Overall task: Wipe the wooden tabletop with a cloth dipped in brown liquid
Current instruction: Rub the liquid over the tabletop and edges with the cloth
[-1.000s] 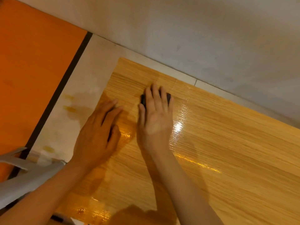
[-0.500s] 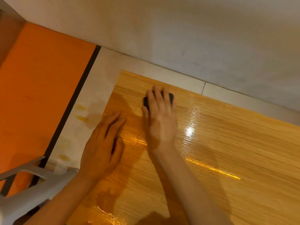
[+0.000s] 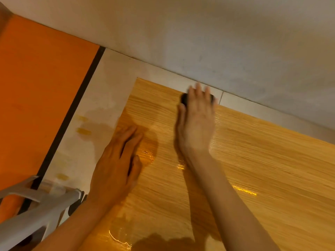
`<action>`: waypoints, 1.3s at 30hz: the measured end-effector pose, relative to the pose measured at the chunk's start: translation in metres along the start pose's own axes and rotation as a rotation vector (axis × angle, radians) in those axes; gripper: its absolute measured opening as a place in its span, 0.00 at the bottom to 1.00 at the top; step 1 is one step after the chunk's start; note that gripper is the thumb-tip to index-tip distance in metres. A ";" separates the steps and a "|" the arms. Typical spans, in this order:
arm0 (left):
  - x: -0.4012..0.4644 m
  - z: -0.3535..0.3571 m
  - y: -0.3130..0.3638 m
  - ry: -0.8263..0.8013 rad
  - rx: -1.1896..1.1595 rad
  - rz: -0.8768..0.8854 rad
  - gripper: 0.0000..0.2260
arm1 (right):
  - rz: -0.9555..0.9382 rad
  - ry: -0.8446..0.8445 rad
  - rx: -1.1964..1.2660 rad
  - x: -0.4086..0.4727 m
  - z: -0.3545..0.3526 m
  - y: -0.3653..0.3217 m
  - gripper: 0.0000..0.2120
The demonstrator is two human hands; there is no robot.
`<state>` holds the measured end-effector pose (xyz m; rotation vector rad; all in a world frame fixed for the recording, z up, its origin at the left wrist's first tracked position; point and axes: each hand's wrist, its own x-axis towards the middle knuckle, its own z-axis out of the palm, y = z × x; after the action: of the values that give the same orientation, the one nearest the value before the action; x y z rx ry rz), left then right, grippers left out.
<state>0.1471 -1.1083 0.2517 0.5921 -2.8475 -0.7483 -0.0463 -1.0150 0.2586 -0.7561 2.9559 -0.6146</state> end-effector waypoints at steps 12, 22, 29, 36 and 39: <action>0.000 0.000 0.002 0.023 -0.007 0.021 0.21 | 0.132 0.088 -0.141 -0.005 -0.038 0.073 0.20; 0.001 -0.001 0.004 -0.011 0.052 0.003 0.21 | -0.229 -0.125 -0.022 0.052 0.001 -0.017 0.20; 0.002 -0.001 0.004 -0.036 0.045 -0.021 0.22 | 0.025 -0.020 -0.156 0.035 -0.015 0.012 0.20; 0.002 -0.003 0.006 -0.039 0.038 -0.023 0.22 | -0.331 -0.102 -0.060 0.068 0.048 -0.088 0.19; 0.000 -0.001 0.006 -0.045 0.040 -0.020 0.23 | -0.439 -0.175 0.096 0.053 0.033 -0.065 0.20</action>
<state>0.1451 -1.1042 0.2555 0.6174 -2.9084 -0.7181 -0.0595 -1.1037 0.2563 -1.3838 2.5915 -0.6604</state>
